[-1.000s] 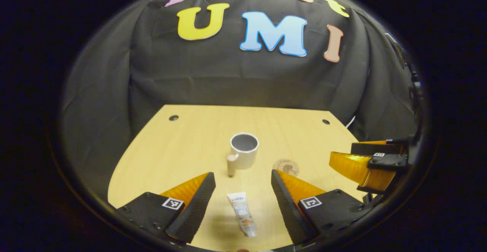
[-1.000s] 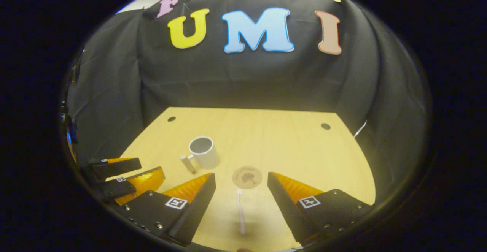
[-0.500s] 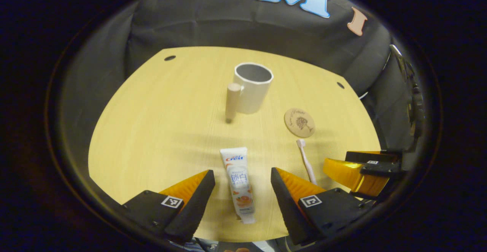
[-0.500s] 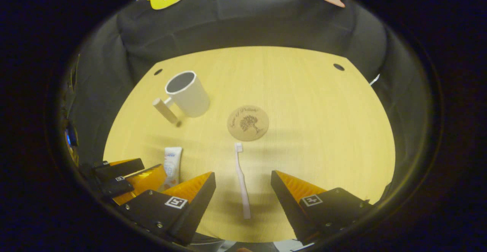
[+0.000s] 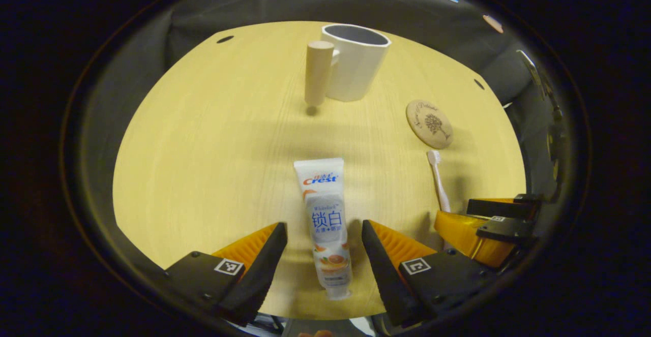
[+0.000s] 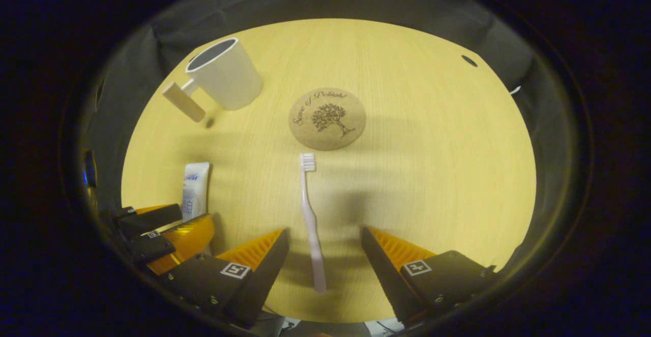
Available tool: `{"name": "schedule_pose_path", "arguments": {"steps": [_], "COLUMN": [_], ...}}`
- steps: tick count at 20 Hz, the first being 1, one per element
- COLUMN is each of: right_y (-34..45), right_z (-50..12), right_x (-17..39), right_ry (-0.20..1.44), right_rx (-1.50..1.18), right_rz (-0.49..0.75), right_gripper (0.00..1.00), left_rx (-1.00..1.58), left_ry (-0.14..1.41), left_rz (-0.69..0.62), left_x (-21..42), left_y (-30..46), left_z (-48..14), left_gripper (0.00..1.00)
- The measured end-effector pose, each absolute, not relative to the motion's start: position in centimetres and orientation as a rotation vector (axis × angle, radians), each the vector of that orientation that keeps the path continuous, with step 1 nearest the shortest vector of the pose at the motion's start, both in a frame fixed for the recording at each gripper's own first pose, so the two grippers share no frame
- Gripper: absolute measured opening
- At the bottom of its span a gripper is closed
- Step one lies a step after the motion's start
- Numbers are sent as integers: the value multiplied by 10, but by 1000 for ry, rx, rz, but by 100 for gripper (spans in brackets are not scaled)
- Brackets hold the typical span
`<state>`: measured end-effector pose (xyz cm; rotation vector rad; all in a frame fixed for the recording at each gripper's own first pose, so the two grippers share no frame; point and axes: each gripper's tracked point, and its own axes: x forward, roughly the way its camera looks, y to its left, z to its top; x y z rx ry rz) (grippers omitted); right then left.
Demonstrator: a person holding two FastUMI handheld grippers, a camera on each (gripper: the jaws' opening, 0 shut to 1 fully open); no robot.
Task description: Put the toothbrush and toothpaste on the desktop into the cup, then pick up the cup and place it on the coaster on the desktop.
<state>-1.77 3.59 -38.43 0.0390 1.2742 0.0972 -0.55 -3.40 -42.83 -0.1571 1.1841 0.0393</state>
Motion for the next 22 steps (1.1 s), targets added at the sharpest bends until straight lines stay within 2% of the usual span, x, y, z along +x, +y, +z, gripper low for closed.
{"name": "schedule_pose_path", "arguments": {"steps": [3,7,9,11,12,13,14,15,16,17,18,20,22], "right_y": [34,36,37,39,40,40,41,41,41,41,39,40,39], "right_z": [-389,-391,-390,-392,-394,-390,-390,-391,-391,-391,-388,-389,-389], "right_x": [-20,-21,-26,-28,-28,-30,-30,-31,-31,-34,-29,-32,-33], "right_ry": [1301,1323,1345,1353,1355,1363,1375,1392,1411,1433,1426,1449,1457], "right_rx": [8,3,-5,-13,-12,-3,10,20,28,36,48,52,58], "right_rz": [85,76,82,93,99,95,89,81,77,68,41,49,51], "right_gripper": [93,93,90,85,74,67,50,41,29,29,28,4,5], "left_rx": [-127,-77,-76,-73,-71,-69,-61,-66,-63,-64,-65,-61,-54], "left_ry": [1204,1236,1233,1223,1225,1231,1241,1240,1251,1253,1257,1250,1235], "left_rz": [69,81,84,80,82,80,77,73,75,74,80,88,89], "left_x": [-5,-6,-5,-3,-3,-3,-3,-2,-2,-1,-1,-5,-1], "left_y": [-26,-29,-29,-29,-29,-28,-28,-30,-31,-30,-31,-29,-32], "left_z": [-432,-434,-434,-434,-432,-433,-433,-432,-433,-433,-432,-428,-433], "left_gripper": [95,87,87,70,60,55,55,55,44,43,36,33,24]}}
